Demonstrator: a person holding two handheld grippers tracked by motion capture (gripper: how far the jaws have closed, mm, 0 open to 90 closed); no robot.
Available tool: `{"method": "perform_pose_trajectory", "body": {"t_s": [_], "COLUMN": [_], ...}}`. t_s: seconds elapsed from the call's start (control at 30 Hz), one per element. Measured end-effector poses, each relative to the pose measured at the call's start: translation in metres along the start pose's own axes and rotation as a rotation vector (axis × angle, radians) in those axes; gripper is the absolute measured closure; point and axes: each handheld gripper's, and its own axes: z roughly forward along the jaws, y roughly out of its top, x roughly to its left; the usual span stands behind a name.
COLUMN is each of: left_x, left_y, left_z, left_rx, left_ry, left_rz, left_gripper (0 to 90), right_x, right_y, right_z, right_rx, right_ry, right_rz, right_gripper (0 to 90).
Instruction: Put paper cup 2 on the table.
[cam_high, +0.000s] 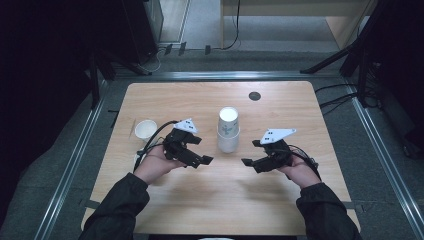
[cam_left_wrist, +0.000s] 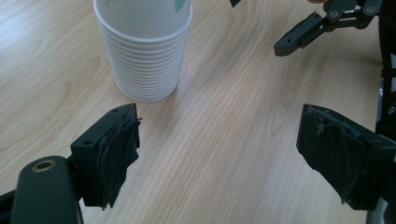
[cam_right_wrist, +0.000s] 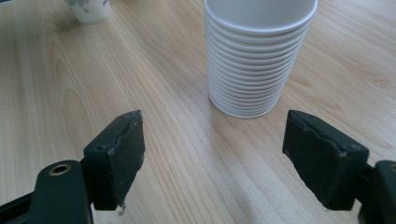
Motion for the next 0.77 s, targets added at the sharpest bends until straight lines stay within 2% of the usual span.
{"method": "perform_pose_trajectory", "body": {"t_s": [0.1,0.23,0.33,0.47,0.77], "left_x": [-0.002,-0.006,-0.006,-0.006,-0.006], "left_y": [0.001,0.001,0.001,0.001,-0.002], "left_z": [0.006,0.010,0.013,0.017,0.023], "left_rx": [-0.001,0.004,-0.003,0.001,-0.010], "left_ry": [-0.022,-0.014,-0.013,-0.009,0.041], "left_rz": [-0.009,0.004,-0.008,-0.006,0.003], "left_gripper": [13.6,13.5,13.5,13.5,13.5], "right_x": [0.001,0.002,0.002,0.003,0.003], "right_y": [0.000,0.000,0.000,-0.001,-0.002], "right_z": [0.001,0.001,0.001,0.001,0.002], "right_rx": [0.006,0.005,0.009,0.008,0.017], "right_ry": [0.004,0.011,0.010,0.010,0.012], "right_rz": [-0.003,-0.008,-0.007,-0.011,-0.020], "right_gripper": [21.3,21.3,21.3,21.3,21.3]}}
